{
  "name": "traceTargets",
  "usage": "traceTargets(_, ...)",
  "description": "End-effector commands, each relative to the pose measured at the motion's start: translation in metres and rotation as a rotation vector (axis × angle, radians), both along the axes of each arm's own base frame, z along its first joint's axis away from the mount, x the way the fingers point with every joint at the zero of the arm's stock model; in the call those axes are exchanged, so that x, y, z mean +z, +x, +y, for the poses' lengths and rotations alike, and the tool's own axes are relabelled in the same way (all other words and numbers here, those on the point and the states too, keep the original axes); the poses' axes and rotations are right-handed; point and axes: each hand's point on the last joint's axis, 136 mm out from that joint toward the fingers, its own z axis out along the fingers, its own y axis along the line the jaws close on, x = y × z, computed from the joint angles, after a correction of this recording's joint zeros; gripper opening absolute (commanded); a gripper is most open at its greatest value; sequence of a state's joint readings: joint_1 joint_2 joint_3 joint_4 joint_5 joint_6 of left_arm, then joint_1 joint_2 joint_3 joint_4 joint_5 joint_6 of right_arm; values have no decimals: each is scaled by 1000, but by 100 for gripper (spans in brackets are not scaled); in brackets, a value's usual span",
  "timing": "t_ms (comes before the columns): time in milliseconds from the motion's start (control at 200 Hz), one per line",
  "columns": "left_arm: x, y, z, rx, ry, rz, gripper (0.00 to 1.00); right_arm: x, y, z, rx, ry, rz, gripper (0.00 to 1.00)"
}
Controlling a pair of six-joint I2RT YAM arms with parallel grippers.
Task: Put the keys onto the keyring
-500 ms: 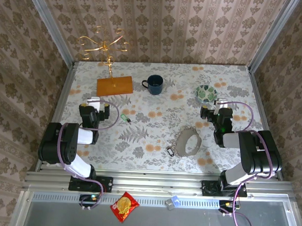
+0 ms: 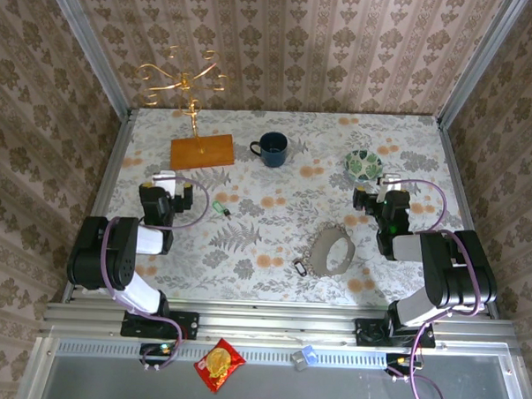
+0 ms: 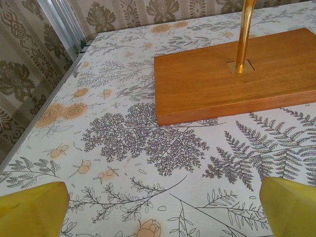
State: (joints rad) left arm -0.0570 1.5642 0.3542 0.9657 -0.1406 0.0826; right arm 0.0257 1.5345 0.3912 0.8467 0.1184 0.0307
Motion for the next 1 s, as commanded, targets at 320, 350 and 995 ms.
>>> traceTargets(320,8,6,-1,-7,-18,-16,100,10,6,2,8,15,-29,100)
traceTargets(350,8,6,-1,-7,-19,-15,100,10,6,2,9,14,-28,100)
traceTargets(995,81,-29,-12,-65,-48,-165,100,83,-16,16,48,129,-7,99)
